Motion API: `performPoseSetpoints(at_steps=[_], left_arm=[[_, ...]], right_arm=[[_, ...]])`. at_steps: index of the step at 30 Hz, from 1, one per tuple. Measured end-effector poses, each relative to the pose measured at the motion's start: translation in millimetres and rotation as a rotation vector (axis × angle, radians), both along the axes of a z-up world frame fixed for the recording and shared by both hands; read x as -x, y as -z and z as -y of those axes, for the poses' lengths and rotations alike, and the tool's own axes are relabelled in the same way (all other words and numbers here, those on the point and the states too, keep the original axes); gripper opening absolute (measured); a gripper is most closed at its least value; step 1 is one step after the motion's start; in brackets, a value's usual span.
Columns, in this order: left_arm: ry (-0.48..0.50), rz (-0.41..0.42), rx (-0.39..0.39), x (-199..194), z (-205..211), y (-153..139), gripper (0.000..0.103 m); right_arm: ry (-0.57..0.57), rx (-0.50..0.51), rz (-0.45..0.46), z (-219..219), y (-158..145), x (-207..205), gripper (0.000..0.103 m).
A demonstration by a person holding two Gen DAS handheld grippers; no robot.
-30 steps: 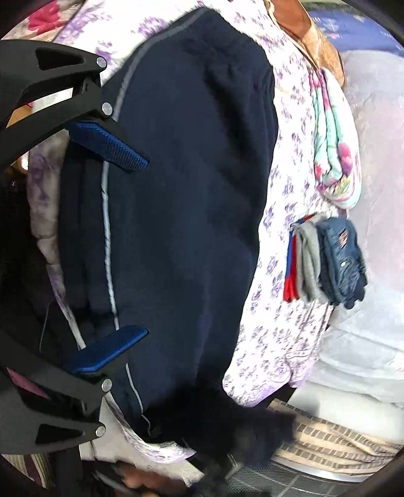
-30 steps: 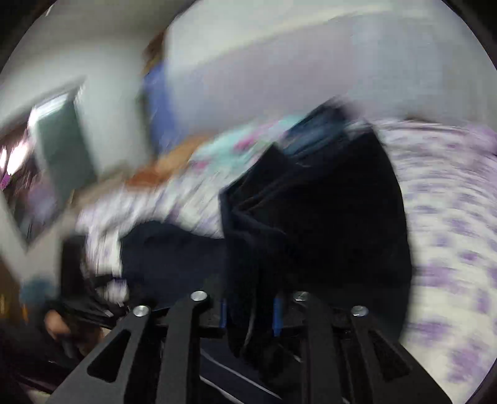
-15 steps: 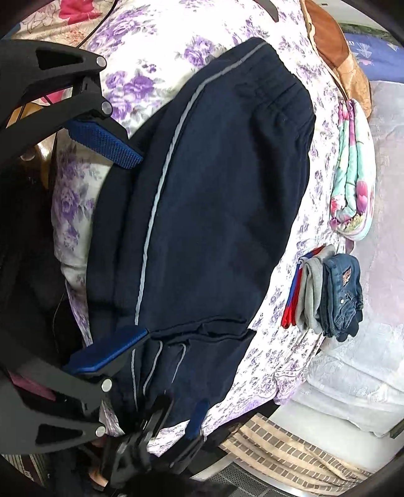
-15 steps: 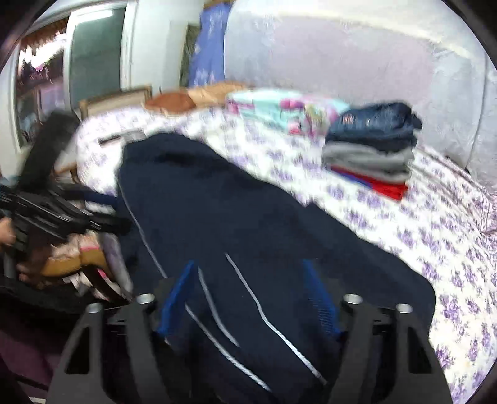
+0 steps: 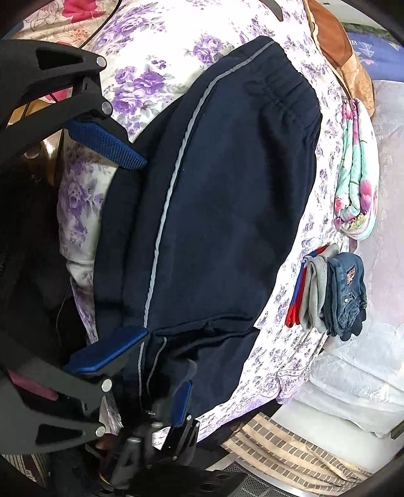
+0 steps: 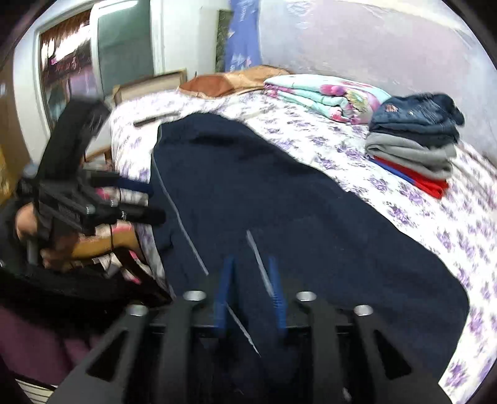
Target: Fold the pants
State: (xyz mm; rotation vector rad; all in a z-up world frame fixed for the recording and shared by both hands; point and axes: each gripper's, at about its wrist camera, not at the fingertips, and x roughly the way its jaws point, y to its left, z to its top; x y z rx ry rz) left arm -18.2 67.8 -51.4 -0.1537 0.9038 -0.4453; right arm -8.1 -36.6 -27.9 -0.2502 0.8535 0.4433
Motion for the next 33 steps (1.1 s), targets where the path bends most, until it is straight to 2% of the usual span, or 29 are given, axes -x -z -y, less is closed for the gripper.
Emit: performPoseSetpoints(at_steps=[1,2,6,7,8,9,10,15,17,21,23,24,26,27,28,29,31,33], left_arm=[[0.001,0.0,0.0,-0.3,-0.3,-0.2,0.098],[0.001,0.0,0.001,0.0,-0.4,0.1,0.098],[0.001,-0.002,0.009,1.0,-1.0,1.3,0.098],[0.001,-0.002,0.01,1.1,-1.5,1.5,0.098],[0.002,-0.002,0.012,1.1,-1.9,1.6,0.098],[0.003,-0.002,0.013,1.2,-2.5,1.7,0.098],[0.003,-0.001,0.014,1.5,-3.2,1.9,0.098],[-0.005,0.001,0.035,1.8,-10.9,2.2,0.098],[-0.008,0.004,0.044,2.2,-13.4,1.4,0.098],[-0.027,0.009,0.052,3.5,-20.0,0.6,0.098],[-0.04,0.007,0.054,4.0,-23.6,0.6,0.098],[-0.046,0.006,0.054,4.5,-25.6,0.7,0.098],[-0.063,0.003,0.053,6.1,-31.2,1.0,0.098],[-0.07,0.001,0.055,6.4,-34.1,1.0,0.098],[-0.081,-0.003,0.062,7.3,-39.2,0.8,0.098],[-0.093,-0.004,0.069,8.4,-44.9,0.0,0.098],[-0.125,-0.004,0.082,9.6,-57.4,-1.4,0.098],[-0.168,-0.02,0.112,6.8,-72.4,-0.3,0.098]], right_arm=[[0.007,0.035,-0.004,-2.6,4.9,-1.6,0.058],[0.023,0.097,-0.015,-7.2,15.9,-5.7,0.058],[0.038,0.201,-0.023,-15.7,34.2,-10.9,0.061],[0.051,0.194,-0.026,-14.5,33.6,-12.8,0.048],[0.066,0.178,-0.035,-11.0,32.2,-15.7,0.041],[0.064,0.148,-0.044,-7.6,30.2,-16.1,0.026],[0.07,0.109,-0.048,-2.9,25.8,-16.8,0.021],[0.129,-0.137,-0.01,30.6,-17.2,-21.8,0.019],[0.129,-0.186,0.024,35.8,-37.0,-24.9,0.019],[0.077,-0.231,0.104,17.8,-65.9,-29.0,0.019],[0.027,-0.212,0.113,-1.0,-62.6,-30.1,0.019],[0.008,-0.16,0.109,-15.3,-49.3,-29.5,0.019],[-0.015,-0.049,0.017,-35.6,-11.9,-36.4,0.024],[-0.03,-0.002,-0.075,-42.6,16.8,-39.3,0.03],[-0.032,0.01,-0.087,-44.9,29.9,-35.9,0.033],[-0.033,0.01,-0.046,-45.2,31.7,-27.8,0.036],[-0.017,-0.018,0.009,-39.9,19.6,-14.5,0.053],[-0.015,-0.119,0.087,-27.4,-1.0,2.3,0.067]])
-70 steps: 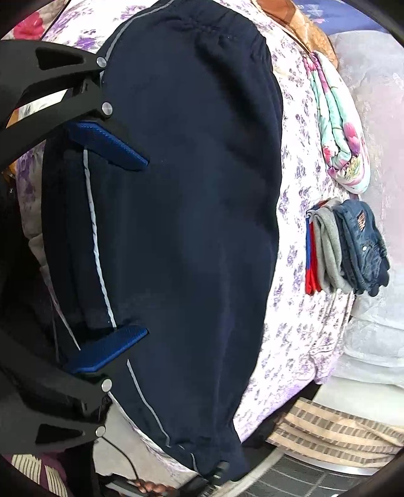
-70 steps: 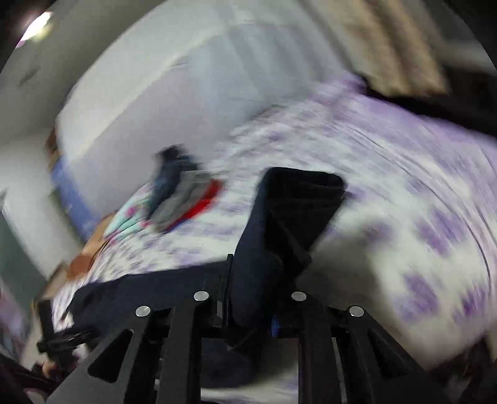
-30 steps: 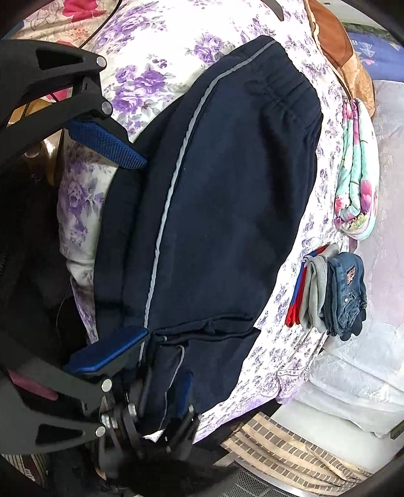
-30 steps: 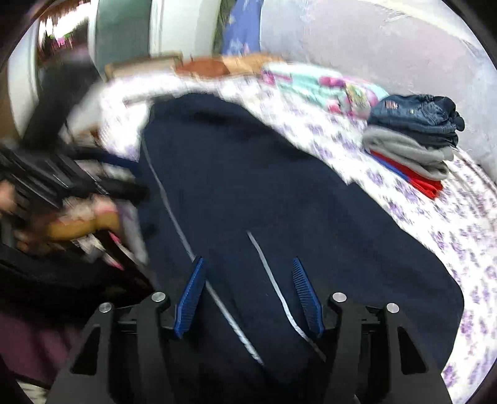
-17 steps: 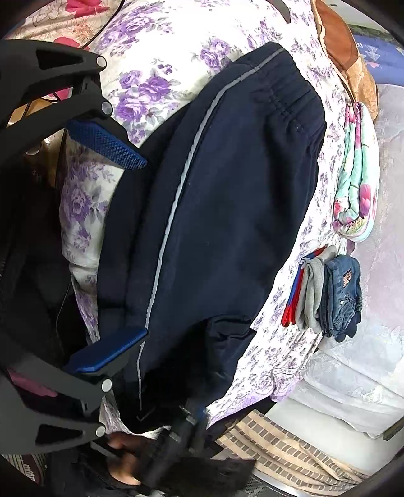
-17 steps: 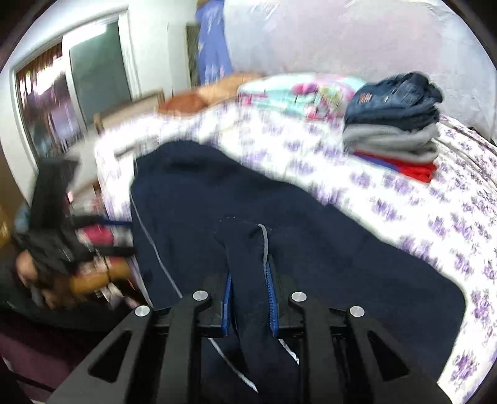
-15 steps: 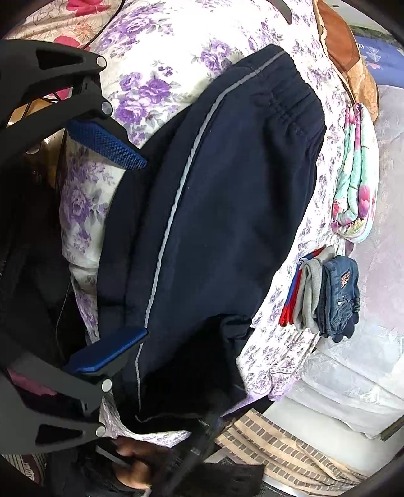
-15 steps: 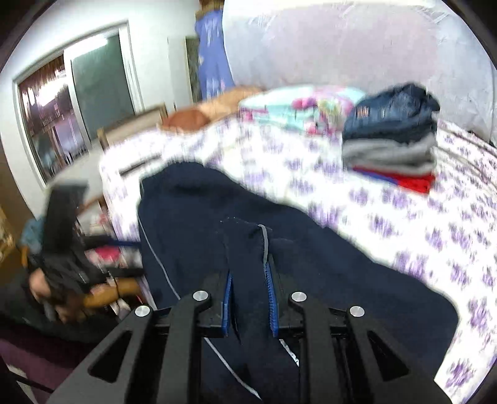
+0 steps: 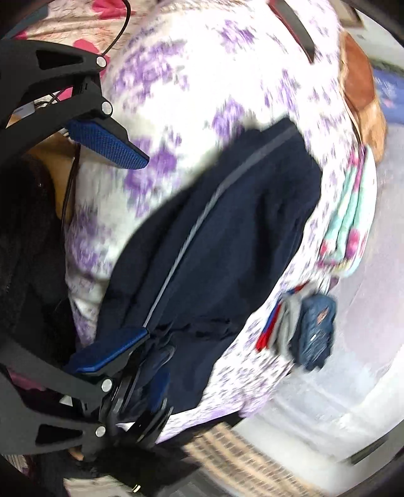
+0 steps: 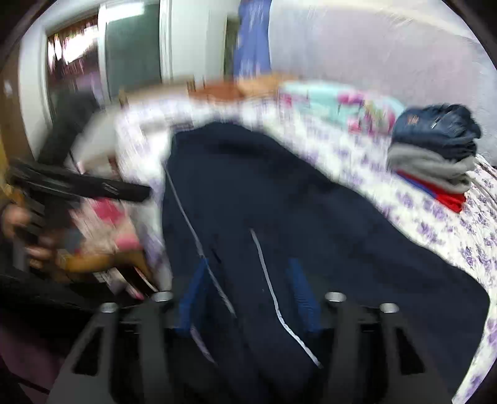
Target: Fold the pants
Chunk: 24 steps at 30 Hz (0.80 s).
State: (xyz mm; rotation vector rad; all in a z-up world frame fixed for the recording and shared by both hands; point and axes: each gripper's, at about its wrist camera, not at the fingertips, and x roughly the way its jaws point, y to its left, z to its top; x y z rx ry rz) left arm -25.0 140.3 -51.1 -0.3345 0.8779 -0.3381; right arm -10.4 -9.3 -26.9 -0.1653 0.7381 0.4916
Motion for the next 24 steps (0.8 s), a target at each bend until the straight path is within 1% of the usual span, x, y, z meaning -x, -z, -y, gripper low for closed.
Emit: performPoseSetpoints(at_steps=[1,3,5,6,8,9,11,13,15,16,18,19,20,21,22,23,24], left_arm=[[-0.028,-0.02,0.034,-5.1,-9.3,2.2,0.098],[-0.052,-0.053,0.119,-18.8,-23.2,8.8,0.098],[-0.077,-0.063,0.174,-32.2,-30.1,12.5,0.098],[-0.08,-0.055,0.211,-39.4,-31.2,10.9,0.098],[-0.056,-0.029,0.264,-53.3,-29.6,7.1,0.098],[-0.058,-0.03,0.287,-58.9,-29.8,7.9,0.098],[-0.067,-0.059,0.36,-76.1,-29.0,14.1,0.098],[-0.066,-0.06,0.363,-89.4,-24.6,16.6,0.098],[-0.065,-0.056,0.313,-98.3,-14.9,15.7,0.098],[-0.067,-0.056,0.301,-100.5,-12.6,15.1,0.098],[-0.077,-0.048,0.313,-102.7,-11.2,14.0,0.097],[-0.087,-0.034,0.352,-99.7,-14.1,12.5,0.088],[-0.091,-0.023,0.378,-97.2,-17.5,11.3,0.077],[-0.09,-0.013,0.381,-95.2,-18.8,8.1,0.055],[-0.088,-0.002,0.362,-93.8,-17.4,4.3,0.035],[-0.084,0.028,0.31,-88.2,-12.3,-4.3,0.026],[-0.074,0.058,0.27,-83.5,-6.0,-13.2,0.024]], right_arm=[[0.008,-0.027,0.04,5.4,-8.1,8.6,0.071],[0.021,-0.062,0.078,13.9,-15.8,19.5,0.074],[0.031,-0.076,0.075,15.0,-16.7,22.3,0.075],[0.034,-0.077,0.068,16.3,-15.4,23.5,0.075],[0.034,-0.081,0.06,20.2,-14.3,25.4,0.075],[0.034,-0.081,0.062,20.8,-14.7,26.1,0.075],[0.033,-0.079,0.075,21.9,-16.2,28.8,0.075],[0.036,-0.082,0.08,21.1,-16.5,30.5,0.075],[0.042,-0.087,0.074,23.8,-14.8,29.9,0.075],[0.043,-0.089,0.071,24.6,-13.7,29.2,0.075],[0.049,-0.092,0.069,26.3,-13.0,30.1,0.075],[0.053,-0.094,0.076,28.2,-13.4,30.9,0.075],[0.066,-0.101,0.091,32.7,-15.5,33.1,0.075],[0.078,-0.108,0.103,36.7,-17.0,33.9,0.075],[0.101,-0.121,0.118,43.8,-19.7,36.1,0.075],[0.131,-0.133,0.133,52.0,-22.8,39.4,0.075],[0.158,-0.144,0.144,60.6,-23.8,39.6,0.075]])
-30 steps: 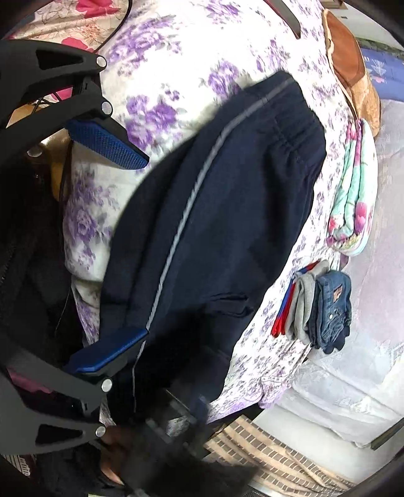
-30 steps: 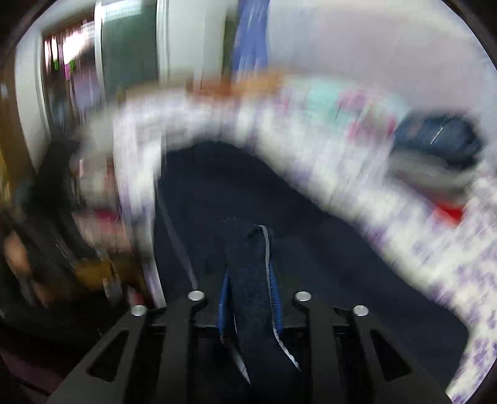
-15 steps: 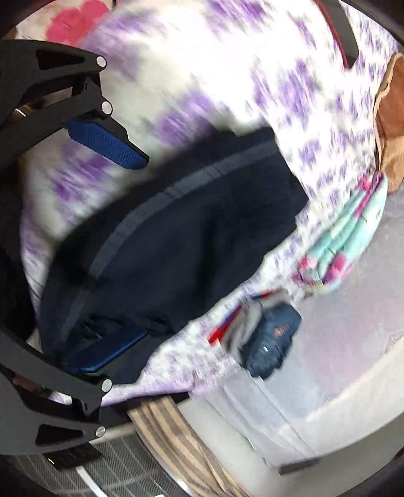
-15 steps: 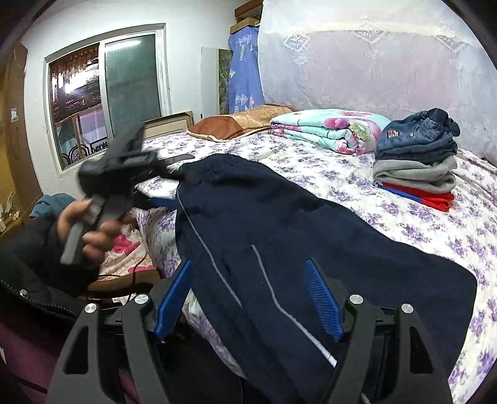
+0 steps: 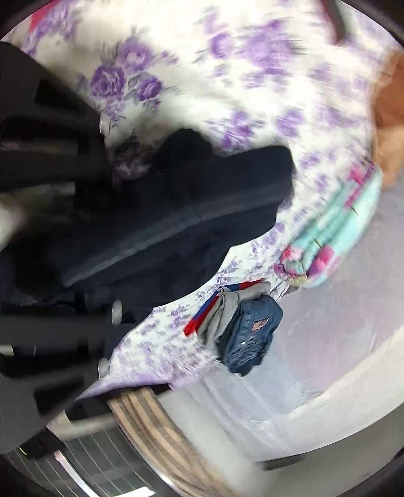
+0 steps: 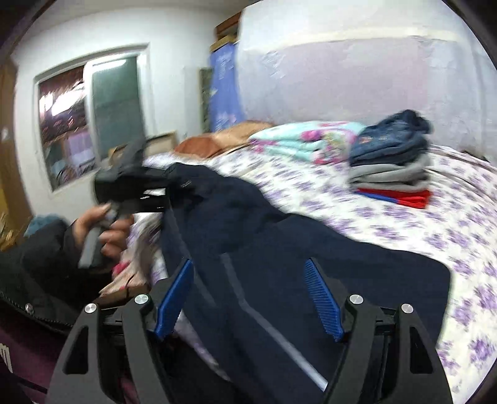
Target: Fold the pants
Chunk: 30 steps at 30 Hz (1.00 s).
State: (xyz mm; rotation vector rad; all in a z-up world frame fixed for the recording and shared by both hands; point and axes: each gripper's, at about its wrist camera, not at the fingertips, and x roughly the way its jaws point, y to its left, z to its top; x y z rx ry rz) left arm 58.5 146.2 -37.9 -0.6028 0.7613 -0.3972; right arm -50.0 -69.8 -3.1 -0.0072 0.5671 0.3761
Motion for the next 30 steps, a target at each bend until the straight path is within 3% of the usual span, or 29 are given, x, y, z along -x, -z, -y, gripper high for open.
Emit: performPoseSetpoints(at_steps=[2,4,7,9,11,12,13,15,16,19,21,23,25,29,30], left_arm=[[0.019,0.113,-0.139,20.8,26.8,-32.6,0.024],[0.085,0.215,-0.216,42.6,56.3,-62.0,0.024],[0.276,0.357,-0.333,87.1,127.0,-102.3,0.024],[0.419,0.4,-0.402,109.3,178.7,-106.0,0.029],[0.579,0.362,-0.413,117.7,225.8,-87.7,0.066],[0.656,0.322,-0.418,118.3,244.5,-74.4,0.097],[0.747,0.264,-0.451,117.9,269.4,-52.0,0.097],[0.83,0.134,-0.536,110.7,299.3,-13.2,0.096],[0.816,0.131,-0.543,109.6,299.8,-10.4,0.096],[0.807,0.166,-0.408,109.9,281.5,-34.8,0.096],[0.789,0.221,-0.36,115.2,269.1,-51.0,0.098],[0.78,0.229,-0.36,113.7,266.9,-53.6,0.098],[0.771,0.186,-0.37,108.3,264.2,-44.2,0.098],[0.73,0.138,-0.385,95.9,250.7,-27.6,0.098],[0.725,0.129,-0.378,92.9,246.5,-22.9,0.098]], right_arm=[[0.069,-0.028,0.023,20.9,-5.2,3.9,0.075],[0.17,-0.064,0.055,51.7,-13.5,13.2,0.075],[0.331,-0.102,0.109,99.2,-26.7,32.4,0.075],[0.467,-0.126,0.147,136.9,-35.4,52.7,0.076],[0.566,-0.149,0.147,165.4,-36.5,67.9,0.079],[0.619,-0.17,0.131,181.4,-33.0,77.0,0.081],[0.64,-0.194,0.107,191.0,-28.2,82.0,0.083],[0.633,-0.259,0.029,201.7,-13.5,88.5,0.083],[0.602,-0.288,-0.005,201.3,-6.3,90.8,0.083],[0.507,-0.293,-0.029,188.5,0.9,92.0,0.084],[0.429,-0.315,-0.029,177.1,-0.4,84.2,0.084],[0.331,-0.375,-0.043,168.4,-3.2,72.9,0.084],[0.206,-0.439,-0.129,154.3,0.6,46.8,0.091],[0.216,-0.245,-0.239,117.1,17.9,0.4,0.093],[0.21,-0.248,-0.276,113.9,24.4,-6.8,0.094]])
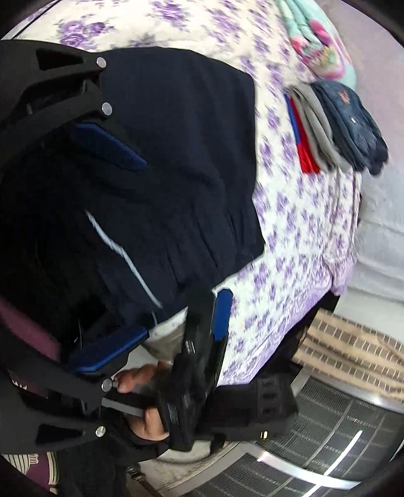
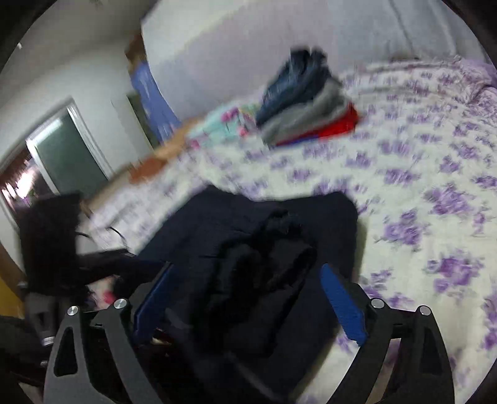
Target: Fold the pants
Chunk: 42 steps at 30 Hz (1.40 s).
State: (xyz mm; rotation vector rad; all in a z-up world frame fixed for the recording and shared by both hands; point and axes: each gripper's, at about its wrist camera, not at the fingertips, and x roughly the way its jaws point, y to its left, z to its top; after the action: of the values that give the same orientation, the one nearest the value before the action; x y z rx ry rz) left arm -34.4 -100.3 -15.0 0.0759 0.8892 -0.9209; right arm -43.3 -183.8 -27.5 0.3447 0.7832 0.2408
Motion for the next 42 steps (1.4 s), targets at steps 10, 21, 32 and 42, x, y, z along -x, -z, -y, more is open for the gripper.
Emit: performPoseSetpoints(at_steps=[10,21,32,42], left_arm=[[0.056,0.023,0.079,5.6,1.4,-2.1,0.098],[0.173,-0.113,0.091,-7.1,32.0,23.2,0.095],[-0.038,-0.021,0.07,-3.5,-39.5,16.7,0.098],[-0.069,0.008,0.094,-6.1,-55.0,9.6,0.098]], right_arm=[[-0.118,-0.079,0.055,-17.6,-24.5,4.5,0.031],[0.11,-0.082,-0.128,24.6,22.4,12.9,0.057],[-0.093,-0.021,0.126,-17.5,-60.7,-21.9,0.059],[0.031,-0.021,0.086,22.0,-31.7,-6.6,0.092]])
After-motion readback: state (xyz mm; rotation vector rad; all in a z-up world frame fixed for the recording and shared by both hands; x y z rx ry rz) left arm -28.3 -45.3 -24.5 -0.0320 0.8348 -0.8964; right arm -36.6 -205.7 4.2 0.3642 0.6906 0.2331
